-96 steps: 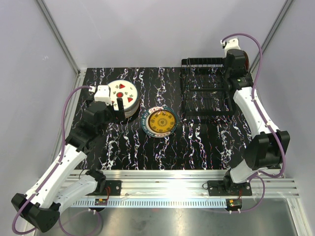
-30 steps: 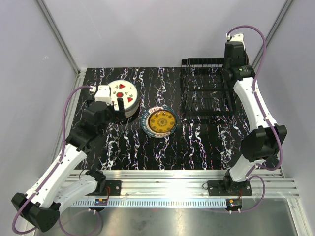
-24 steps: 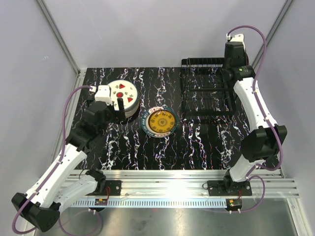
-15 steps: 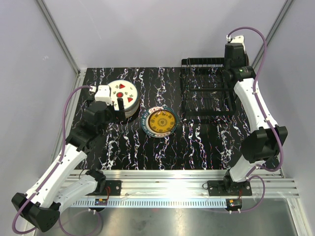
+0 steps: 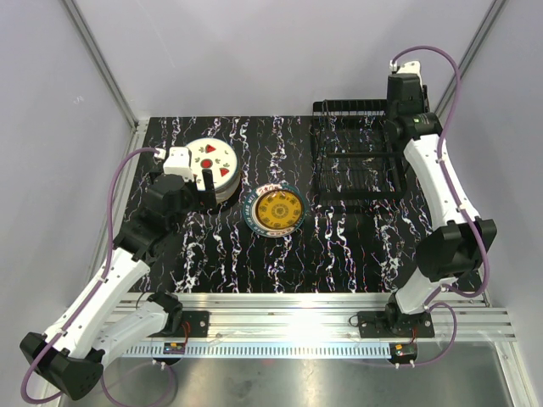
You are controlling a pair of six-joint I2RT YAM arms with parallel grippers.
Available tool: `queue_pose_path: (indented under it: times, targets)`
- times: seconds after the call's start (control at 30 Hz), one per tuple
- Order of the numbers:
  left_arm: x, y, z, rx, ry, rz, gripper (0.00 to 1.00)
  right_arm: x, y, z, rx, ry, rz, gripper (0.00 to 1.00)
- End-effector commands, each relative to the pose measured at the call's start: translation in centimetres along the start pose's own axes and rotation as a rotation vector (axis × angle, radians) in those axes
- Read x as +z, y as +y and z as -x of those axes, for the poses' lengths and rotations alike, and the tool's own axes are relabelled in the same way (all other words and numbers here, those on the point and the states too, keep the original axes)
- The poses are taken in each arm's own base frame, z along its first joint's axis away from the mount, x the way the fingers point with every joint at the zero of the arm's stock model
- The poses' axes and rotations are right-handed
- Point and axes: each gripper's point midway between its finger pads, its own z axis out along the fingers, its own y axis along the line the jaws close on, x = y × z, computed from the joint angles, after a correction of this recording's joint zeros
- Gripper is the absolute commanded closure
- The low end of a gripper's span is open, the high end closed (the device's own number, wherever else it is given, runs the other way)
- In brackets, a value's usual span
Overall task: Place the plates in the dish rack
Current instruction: Insert the plate into the dish rack, then grab a plate with the right arm
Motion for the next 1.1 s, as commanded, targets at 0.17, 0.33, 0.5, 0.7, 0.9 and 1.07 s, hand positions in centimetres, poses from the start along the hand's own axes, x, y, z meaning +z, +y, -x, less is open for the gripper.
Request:
queue_pose_path:
  times: [0.17, 0.33, 0.5, 0.7, 0.9, 1.07]
  targets:
    - [0.0, -0.7, 1.4, -0.017, -0.043, -0.026, 0.01, -4.0, -3.6, 3.7, 0.105, -0.102, -0.008, 0.53]
    - [0.1, -0.6, 1.4, -0.017, -0.043, -0.023, 0.01, -5.0, -4.4, 4.3, 0.127, -0.114, -0.002, 0.51]
    - [0.1, -0.3, 1.3, -0.014, -0.044, -0.009, 0.01, -7.8, -5.1, 4.9, 0.176, -0.142, 0.065, 0.50]
    - [0.1, -0.2, 1.4, -0.013, -0.045, -0.003, 0.01, -11.0, -4.6, 4.4, 0.262, -0.191, 0.208, 0.49]
    - [0.1, 0.2, 1.5, -0.008, -0.050, 0.022, 0.01, -14.1, -1.0, 2.7, 0.347, -0.212, 0.466, 0.49]
    - [0.3, 0.6, 1.4, -0.005, -0.051, 0.043, 0.01, -17.6, 3.0, 0.4, 0.453, -0.180, 0.729, 0.48]
